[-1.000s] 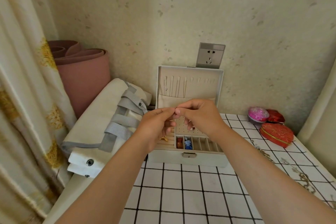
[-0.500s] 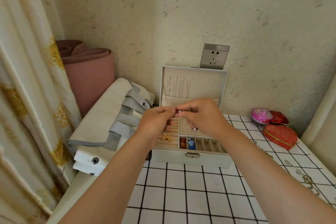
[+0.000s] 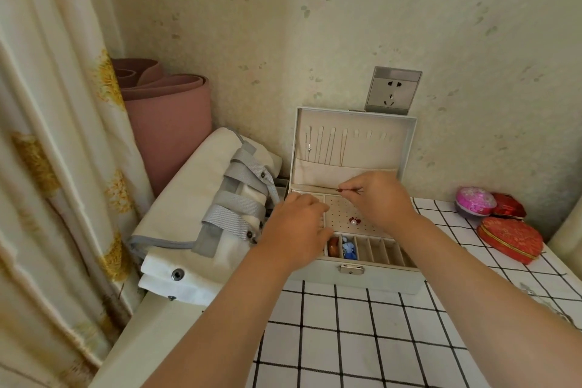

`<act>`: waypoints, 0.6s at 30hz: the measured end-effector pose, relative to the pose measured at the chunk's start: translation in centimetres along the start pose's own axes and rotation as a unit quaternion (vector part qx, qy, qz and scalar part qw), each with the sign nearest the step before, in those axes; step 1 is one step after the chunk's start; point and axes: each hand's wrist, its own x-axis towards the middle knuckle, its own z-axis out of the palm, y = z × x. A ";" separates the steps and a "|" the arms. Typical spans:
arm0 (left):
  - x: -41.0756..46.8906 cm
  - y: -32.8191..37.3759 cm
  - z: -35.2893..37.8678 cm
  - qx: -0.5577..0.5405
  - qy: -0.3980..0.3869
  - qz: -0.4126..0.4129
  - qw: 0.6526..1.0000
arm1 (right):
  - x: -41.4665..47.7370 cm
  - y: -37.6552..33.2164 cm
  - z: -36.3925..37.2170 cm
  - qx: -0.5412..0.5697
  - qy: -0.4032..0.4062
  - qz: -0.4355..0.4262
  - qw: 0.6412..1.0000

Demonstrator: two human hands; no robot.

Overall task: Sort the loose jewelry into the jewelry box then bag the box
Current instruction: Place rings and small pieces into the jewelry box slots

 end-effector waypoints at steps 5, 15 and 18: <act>0.0 -0.1 0.7 0.026 -0.051 -0.008 0.998 | 0.8 0.1 1.7 -0.044 -0.028 -0.013 0.999; 0.0 -0.1 0.9 0.022 -0.051 -0.011 0.998 | 1.6 -0.4 1.5 -0.116 -0.108 -0.066 0.985; 0.0 -0.1 0.8 0.023 -0.053 -0.010 0.998 | 1.7 -0.7 1.2 -0.126 -0.120 -0.065 0.983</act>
